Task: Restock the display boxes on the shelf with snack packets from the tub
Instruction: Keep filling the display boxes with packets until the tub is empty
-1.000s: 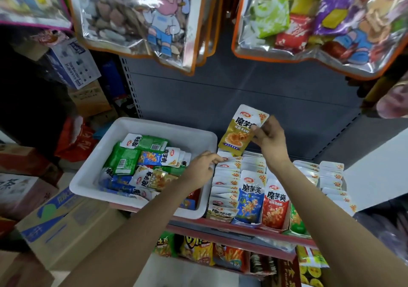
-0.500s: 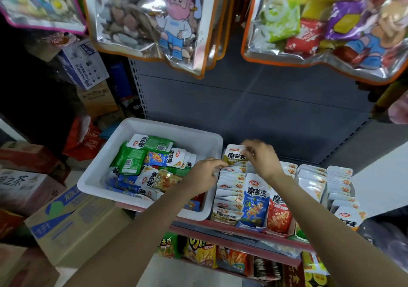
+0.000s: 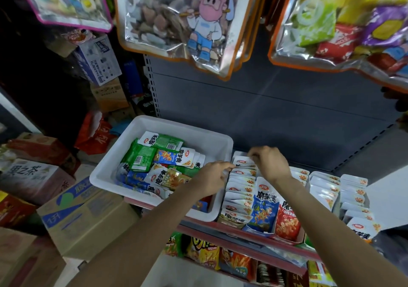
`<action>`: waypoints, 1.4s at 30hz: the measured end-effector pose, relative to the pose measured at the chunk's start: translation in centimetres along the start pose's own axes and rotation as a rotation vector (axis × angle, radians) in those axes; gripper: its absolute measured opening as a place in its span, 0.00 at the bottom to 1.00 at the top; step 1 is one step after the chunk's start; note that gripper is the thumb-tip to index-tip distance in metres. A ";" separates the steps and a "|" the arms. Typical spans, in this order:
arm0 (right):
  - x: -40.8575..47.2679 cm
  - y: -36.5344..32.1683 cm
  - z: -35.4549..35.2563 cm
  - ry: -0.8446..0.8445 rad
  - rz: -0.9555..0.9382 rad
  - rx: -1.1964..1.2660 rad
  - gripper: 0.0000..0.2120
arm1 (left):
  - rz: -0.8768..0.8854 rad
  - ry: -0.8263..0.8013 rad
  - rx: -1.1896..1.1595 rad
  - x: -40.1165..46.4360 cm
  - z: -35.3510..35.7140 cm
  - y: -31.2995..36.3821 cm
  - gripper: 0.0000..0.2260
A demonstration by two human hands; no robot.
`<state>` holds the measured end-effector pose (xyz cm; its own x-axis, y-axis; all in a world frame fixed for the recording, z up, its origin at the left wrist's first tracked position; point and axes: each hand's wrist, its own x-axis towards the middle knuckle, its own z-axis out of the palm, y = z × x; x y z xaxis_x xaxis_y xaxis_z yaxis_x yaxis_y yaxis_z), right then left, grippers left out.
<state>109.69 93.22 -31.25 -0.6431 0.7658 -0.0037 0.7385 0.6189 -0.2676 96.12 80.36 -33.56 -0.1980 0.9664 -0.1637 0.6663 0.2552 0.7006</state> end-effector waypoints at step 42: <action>0.0 -11.5 6.8 -0.041 0.055 0.778 0.11 | -0.443 0.452 -0.583 -4.0 -6.6 -7.0 0.30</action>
<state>99.84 84.91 -34.73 -0.6276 0.7756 -0.0678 0.4245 0.2678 -0.8649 87.48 74.48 -33.20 -0.7026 0.6448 -0.3011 0.0083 0.4305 0.9025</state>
